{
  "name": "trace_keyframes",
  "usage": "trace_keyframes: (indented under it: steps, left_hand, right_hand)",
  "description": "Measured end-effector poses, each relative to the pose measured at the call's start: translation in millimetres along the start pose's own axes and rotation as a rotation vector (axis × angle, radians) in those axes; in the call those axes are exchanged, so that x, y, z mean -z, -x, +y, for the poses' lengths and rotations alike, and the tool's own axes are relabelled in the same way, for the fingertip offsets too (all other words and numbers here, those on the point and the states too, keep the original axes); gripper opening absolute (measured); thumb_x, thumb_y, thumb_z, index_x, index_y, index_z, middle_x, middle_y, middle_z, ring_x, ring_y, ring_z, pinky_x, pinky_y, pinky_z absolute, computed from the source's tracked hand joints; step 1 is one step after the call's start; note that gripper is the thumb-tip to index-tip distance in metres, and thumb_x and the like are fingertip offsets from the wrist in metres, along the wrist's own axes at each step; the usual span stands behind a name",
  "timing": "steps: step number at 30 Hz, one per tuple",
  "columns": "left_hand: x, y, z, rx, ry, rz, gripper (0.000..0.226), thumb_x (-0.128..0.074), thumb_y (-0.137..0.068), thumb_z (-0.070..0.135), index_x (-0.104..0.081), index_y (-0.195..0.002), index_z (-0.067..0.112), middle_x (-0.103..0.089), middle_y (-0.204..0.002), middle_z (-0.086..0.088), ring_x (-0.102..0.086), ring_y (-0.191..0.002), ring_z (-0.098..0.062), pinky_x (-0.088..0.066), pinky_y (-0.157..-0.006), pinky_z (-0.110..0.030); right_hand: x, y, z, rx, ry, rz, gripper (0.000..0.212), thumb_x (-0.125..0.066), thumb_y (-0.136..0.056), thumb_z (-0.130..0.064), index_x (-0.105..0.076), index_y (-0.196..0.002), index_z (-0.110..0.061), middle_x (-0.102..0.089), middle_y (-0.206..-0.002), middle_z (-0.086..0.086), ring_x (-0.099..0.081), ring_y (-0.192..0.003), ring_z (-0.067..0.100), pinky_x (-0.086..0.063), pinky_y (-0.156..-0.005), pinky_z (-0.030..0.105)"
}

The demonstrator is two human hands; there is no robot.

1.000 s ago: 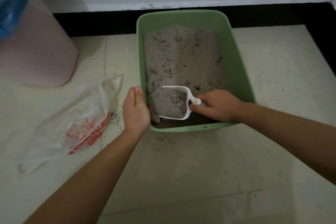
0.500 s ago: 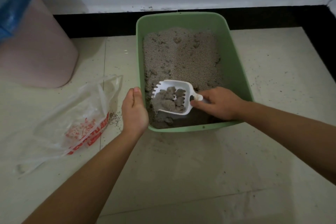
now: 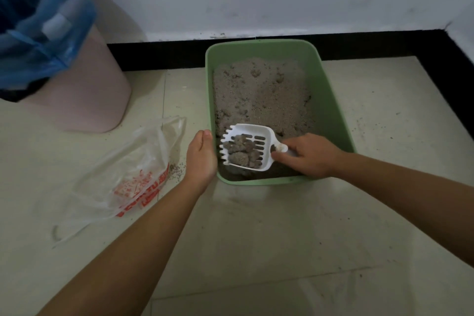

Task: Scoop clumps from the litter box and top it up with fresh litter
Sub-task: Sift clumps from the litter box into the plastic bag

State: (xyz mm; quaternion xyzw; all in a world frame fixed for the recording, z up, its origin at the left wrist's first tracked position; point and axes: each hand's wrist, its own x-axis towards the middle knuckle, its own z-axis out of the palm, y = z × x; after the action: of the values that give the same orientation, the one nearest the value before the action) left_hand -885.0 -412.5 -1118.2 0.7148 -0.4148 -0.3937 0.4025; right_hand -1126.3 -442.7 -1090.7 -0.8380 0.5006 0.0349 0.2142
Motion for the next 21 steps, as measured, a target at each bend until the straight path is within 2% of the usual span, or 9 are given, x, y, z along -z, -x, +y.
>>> trace_keyframes:
  steps: [2, 3, 5, 7, 10, 14, 17, 21]
  left_hand:
    - [6, -1, -1, 0.064, 0.045, -0.053, 0.041, -0.031, -0.103, 0.036, -0.055, -0.093, 0.003, -0.060, -0.092, -0.016, -0.059, -0.087, -0.030, -0.050, -0.079, -0.043]
    - [9, 0, -2, 0.098, 0.072, -0.085, 0.041, -0.031, -0.103, 0.036, -0.054, -0.092, 0.004, -0.060, -0.088, -0.016, -0.061, -0.081, -0.031, -0.053, -0.072, -0.043]
    - [19, 4, 0, 0.144, 0.112, -0.140, 0.038, -0.031, -0.105, 0.032, -0.052, -0.088, 0.005, -0.055, -0.075, -0.015, -0.056, -0.062, -0.025, -0.048, -0.051, -0.031]
    - [30, 8, 2, 0.156, 0.153, -0.179, 0.035, -0.032, -0.106, 0.027, -0.055, -0.089, 0.008, -0.052, -0.070, -0.010, -0.051, -0.055, -0.019, -0.043, -0.043, -0.026]
    - [43, 12, 1, 0.163, 0.218, -0.276, 0.033, -0.032, -0.105, 0.023, -0.062, -0.098, 0.012, -0.057, -0.078, -0.008, -0.056, -0.065, -0.019, -0.046, -0.046, -0.027]
    - [49, 16, -3, 0.241, 0.316, -0.334, 0.031, -0.037, -0.102, 0.022, -0.066, -0.108, 0.010, -0.061, -0.087, -0.008, -0.060, -0.074, -0.020, -0.052, -0.057, -0.032]
    - [49, 17, -2, 0.279, 0.349, -0.348, 0.031, -0.039, -0.101, 0.024, -0.067, -0.108, 0.011, -0.062, -0.087, -0.007, -0.060, -0.075, -0.021, -0.053, -0.066, -0.036]
    - [54, 22, 2, 0.262, 0.323, -0.371, 0.030, -0.040, -0.102, 0.029, -0.066, -0.105, 0.015, -0.062, -0.088, -0.004, -0.062, -0.078, -0.019, -0.051, -0.066, -0.034]
  right_hand:
    - [3, 4, -4, -0.026, 0.018, -0.005, 0.052, -0.035, -0.095, -0.064, -0.051, -0.072, -0.020, -0.052, -0.059, -0.002, -0.051, -0.053, 0.014, -0.041, -0.055, 0.031]
    - [2, 5, -7, -0.030, 0.014, -0.014, 0.053, -0.035, -0.096, -0.064, -0.051, -0.072, -0.019, -0.053, -0.059, -0.002, -0.051, -0.053, 0.014, -0.041, -0.055, 0.031]
    - [0, 8, -14, -0.039, 0.008, -0.017, 0.054, -0.037, -0.096, -0.063, -0.054, -0.073, -0.017, -0.052, -0.059, -0.003, -0.050, -0.054, 0.013, -0.039, -0.055, 0.030]
    - [1, 9, -18, -0.074, -0.022, -0.005, 0.052, -0.039, -0.096, -0.062, -0.054, -0.072, -0.018, -0.050, -0.057, -0.004, -0.048, -0.053, 0.012, -0.037, -0.054, 0.030]
    - [4, 13, -21, -0.110, -0.055, 0.011, 0.049, -0.040, -0.097, -0.059, -0.051, -0.069, -0.020, -0.048, -0.055, -0.003, -0.047, -0.051, 0.013, -0.037, -0.055, 0.031]
    - [8, 13, -28, -0.120, -0.027, -0.003, 0.049, -0.039, -0.097, -0.059, -0.056, -0.074, -0.020, -0.052, -0.056, -0.001, -0.050, -0.051, 0.015, -0.041, -0.054, 0.032]
    - [5, 15, -28, -0.142, -0.039, -0.016, 0.046, -0.040, -0.098, -0.058, -0.056, -0.073, -0.022, -0.051, -0.057, -0.002, -0.048, -0.051, 0.013, -0.036, -0.052, 0.029]
    - [3, 18, -27, -0.157, -0.056, 0.009, 0.050, -0.038, -0.097, -0.062, -0.060, -0.078, -0.021, -0.055, -0.060, -0.001, -0.051, -0.054, 0.013, -0.038, -0.054, 0.031]
